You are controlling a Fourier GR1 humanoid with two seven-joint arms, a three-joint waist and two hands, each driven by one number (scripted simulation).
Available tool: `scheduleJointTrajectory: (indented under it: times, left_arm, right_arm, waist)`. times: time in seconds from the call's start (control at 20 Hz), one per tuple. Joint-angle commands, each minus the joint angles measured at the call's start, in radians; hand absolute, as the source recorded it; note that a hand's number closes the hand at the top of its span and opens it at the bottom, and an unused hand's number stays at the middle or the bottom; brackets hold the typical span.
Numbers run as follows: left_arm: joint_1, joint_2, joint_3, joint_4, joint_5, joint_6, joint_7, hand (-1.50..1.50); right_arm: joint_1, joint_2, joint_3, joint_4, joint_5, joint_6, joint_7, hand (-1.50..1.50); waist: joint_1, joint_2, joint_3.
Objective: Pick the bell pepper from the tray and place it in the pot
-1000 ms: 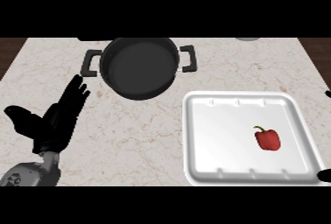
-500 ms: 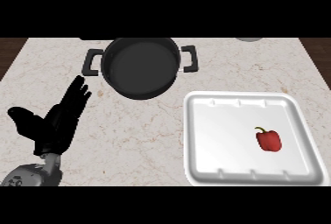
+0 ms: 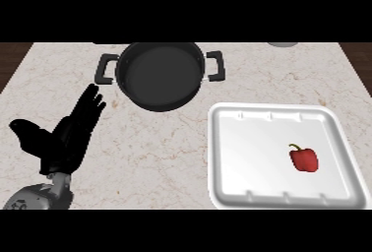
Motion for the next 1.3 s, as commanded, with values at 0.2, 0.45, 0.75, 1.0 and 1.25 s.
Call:
scheduleJointTrajectory:
  times: [0.2, 0.45, 0.75, 1.0, 1.25]
  left_arm:
    - [-0.003, -0.021, 0.031, -0.006, -0.007, -0.045, 0.031, 0.0]
    - [-0.017, -0.062, 0.035, 0.048, -0.033, -0.052, -0.009, 0.0]
    - [-0.025, -0.072, 0.09, 0.074, -0.053, -0.097, -0.011, 0.0]
    - [0.005, -0.121, 0.04, -0.022, -0.131, -0.057, 0.057, 0.0]
    - [-0.058, -0.125, 0.123, 0.074, -0.104, -0.11, 0.026, 0.0]
  right_arm:
    - [-0.051, 0.086, 0.091, -0.022, 0.166, 0.053, 0.134, -1.5]
    - [-0.098, 0.144, 0.163, 0.065, 0.356, -0.017, 0.13, -1.5]
    - [-0.065, 0.274, 0.139, 0.08, 0.429, -0.035, 0.083, -1.5]
    - [-0.078, 0.342, 0.121, 0.006, 0.437, 0.039, 0.127, -1.5]
    - [-0.052, 0.406, 0.127, -0.03, 0.502, 0.052, 0.159, -1.5]
  waist:
    - [0.005, 0.001, 0.0]
    - [0.008, 0.003, 0.0]
    - [0.004, 0.001, 0.0]
    - [0.004, 0.001, 0.0]
    - [0.001, 0.001, 0.0]
